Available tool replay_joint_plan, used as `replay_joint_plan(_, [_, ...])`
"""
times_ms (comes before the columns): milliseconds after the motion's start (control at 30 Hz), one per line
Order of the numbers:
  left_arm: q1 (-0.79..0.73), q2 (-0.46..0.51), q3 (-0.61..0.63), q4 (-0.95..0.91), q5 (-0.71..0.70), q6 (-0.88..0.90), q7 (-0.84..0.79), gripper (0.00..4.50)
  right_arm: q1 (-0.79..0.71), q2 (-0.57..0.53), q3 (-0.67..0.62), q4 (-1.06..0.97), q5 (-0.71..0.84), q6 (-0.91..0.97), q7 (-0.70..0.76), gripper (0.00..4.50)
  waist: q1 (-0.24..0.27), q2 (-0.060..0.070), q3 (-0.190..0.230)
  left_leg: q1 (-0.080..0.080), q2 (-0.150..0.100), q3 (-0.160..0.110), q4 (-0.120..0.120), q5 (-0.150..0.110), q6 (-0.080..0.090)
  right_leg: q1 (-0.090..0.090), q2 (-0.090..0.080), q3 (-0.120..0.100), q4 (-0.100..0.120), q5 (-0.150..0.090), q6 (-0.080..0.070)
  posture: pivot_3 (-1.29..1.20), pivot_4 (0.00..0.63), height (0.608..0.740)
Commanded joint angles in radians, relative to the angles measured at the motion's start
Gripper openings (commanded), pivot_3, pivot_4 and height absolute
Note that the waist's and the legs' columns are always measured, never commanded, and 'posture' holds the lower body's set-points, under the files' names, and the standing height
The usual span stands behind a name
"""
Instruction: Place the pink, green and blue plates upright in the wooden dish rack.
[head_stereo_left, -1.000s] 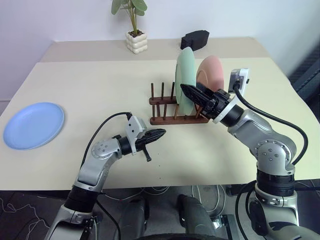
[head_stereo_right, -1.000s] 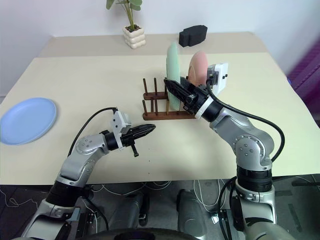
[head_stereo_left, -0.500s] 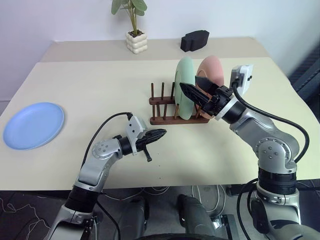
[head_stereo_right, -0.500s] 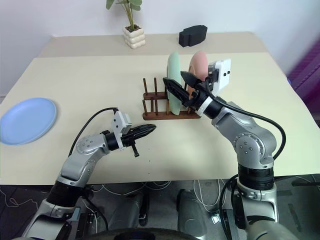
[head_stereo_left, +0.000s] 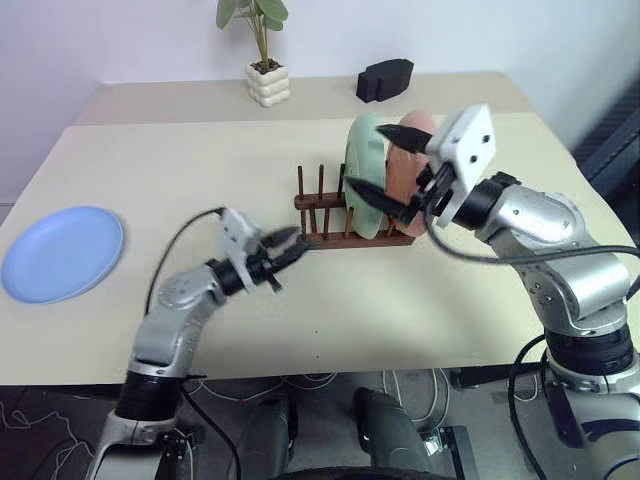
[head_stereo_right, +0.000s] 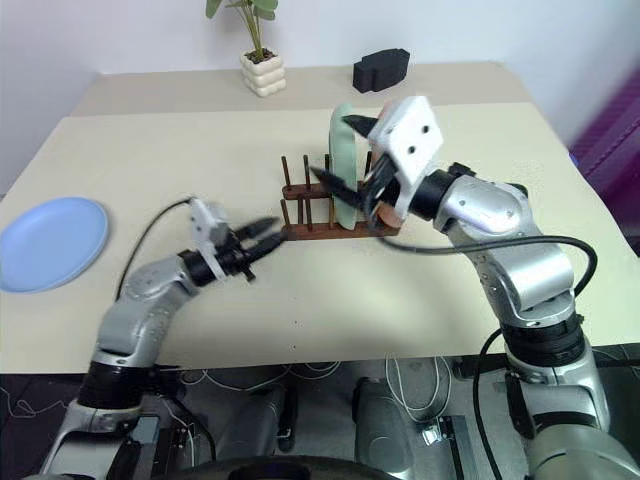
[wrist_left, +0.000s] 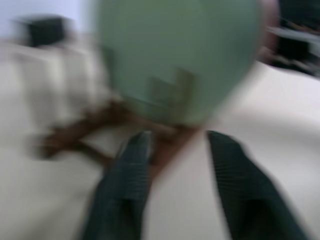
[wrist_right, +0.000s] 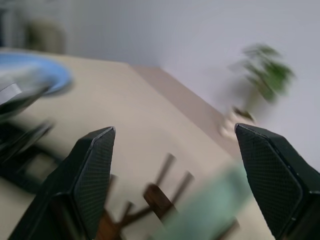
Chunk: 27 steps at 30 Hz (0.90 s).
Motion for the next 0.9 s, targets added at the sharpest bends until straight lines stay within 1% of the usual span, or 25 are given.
replay_joint_plan(33, [-0.045,0.057,0.15,0.026,0.006,0.001,0.114,3.98,-0.022,0.013,0.059,0.009,-0.082,-0.075,0.048,3.91,0.002,-0.001,0.0,0.0,0.0,0.0,0.0,0.0,0.0,0.0,0.0,0.0,0.0,0.0,0.0,0.0,0.15,0.736])
replay_joint_plan(67, [-0.057,0.074,0.187,0.047,0.014,0.0,0.148,4.45,-0.025,0.023,0.072,0.024,-0.1,-0.092,0.055,3.91,0.002,-0.002,0.001,0.0,0.0,0.0,0.0,0.0,0.0,0.0,0.0,0.0,0.0,0.0,0.0,0.0,0.15,0.736])
replay_joint_plan(100, [-0.072,0.101,0.238,0.076,0.031,0.002,0.203,4.45,-0.035,0.037,0.087,0.046,-0.119,-0.111,0.063,3.91,0.002,-0.003,0.002,0.0,0.0,0.0,0.0,0.0,0.0,0.0,-0.001,0.0,0.0,0.0,0.0,0.0,0.15,0.736])
replay_joint_plan(167, [-0.092,0.14,0.29,0.117,0.076,0.016,0.304,4.45,-0.051,0.06,0.101,0.079,-0.145,-0.142,0.078,3.91,0.003,-0.004,0.002,0.0,-0.001,0.0,0.0,0.0,0.0,0.0,-0.001,0.0,0.0,0.001,0.0,0.0,0.15,0.736])
replay_joint_plan(267, [-0.127,0.209,0.377,0.2,0.132,0.118,0.473,4.45,-0.07,0.096,0.107,0.119,-0.164,-0.177,0.098,3.91,0.003,-0.005,0.003,0.0,-0.001,0.0,0.0,0.0,0.0,0.0,-0.001,0.0,0.0,0.002,0.003,0.0,0.15,0.736])
replay_joint_plan(333, [-0.141,0.238,0.413,0.244,0.149,0.163,0.537,4.45,-0.072,0.113,0.107,0.133,-0.171,-0.189,0.111,3.91,0.003,-0.005,0.003,0.0,-0.001,0.0,0.0,0.0,0.0,0.0,-0.001,0.0,0.0,0.003,0.003,0.0,0.15,0.736])
replay_joint_plan(400, [-0.155,0.283,0.46,0.327,0.192,0.211,0.636,4.45,-0.068,0.125,0.114,0.142,-0.183,-0.203,0.123,3.91,0.004,-0.006,0.003,0.0,-0.001,0.0,0.0,0.0,0.0,0.0,-0.001,0.0,0.0,0.003,0.004,0.0,0.15,0.736])
replay_joint_plan(433, [-0.166,0.297,0.503,0.374,0.191,0.233,0.683,4.45,-0.064,0.131,0.116,0.144,-0.189,-0.207,0.127,3.91,0.004,-0.006,0.003,0.0,-0.001,0.0,0.0,0.0,0.0,0.0,-0.001,0.0,0.0,0.003,0.004,0.0,0.15,0.736])
replay_joint_plan(500, [-0.185,0.303,0.578,0.439,0.177,0.279,0.768,4.45,-0.054,0.138,0.112,0.141,-0.194,-0.209,0.131,3.91,0.003,-0.007,0.003,0.0,-0.002,-0.001,0.0,0.0,0.0,0.0,-0.001,0.0,0.001,0.003,0.004,0.0,0.15,0.736])
replay_joint_plan(633, [-0.194,0.312,0.618,0.513,0.19,0.309,0.846,4.45,-0.036,0.143,0.104,0.134,-0.204,-0.205,0.136,3.91,0.007,-0.008,0.003,0.0,-0.001,-0.001,-0.001,0.0,-0.001,-0.001,-0.002,-0.001,0.001,0.003,0.004,0.0,0.15,0.736])
replay_joint_plan(700, [-0.208,0.303,0.658,0.563,0.185,0.316,0.908,4.45,-0.022,0.142,0.101,0.129,-0.212,-0.202,0.135,3.91,0.008,-0.01,0.002,0.0,-0.001,-0.001,-0.002,0.001,-0.003,0.0,-0.002,-0.001,0.001,0.003,0.004,0.0,0.15,0.736])
replay_joint_plan(900, [-0.228,0.277,0.668,0.635,0.165,0.312,0.952,4.45,-0.006,0.144,0.095,0.119,-0.225,-0.193,0.131,3.91,0.006,-0.013,0.002,0.0,-0.001,-0.001,-0.003,0.002,-0.005,-0.001,-0.003,-0.002,0.001,0.004,0.003,0.0,0.15,0.736])
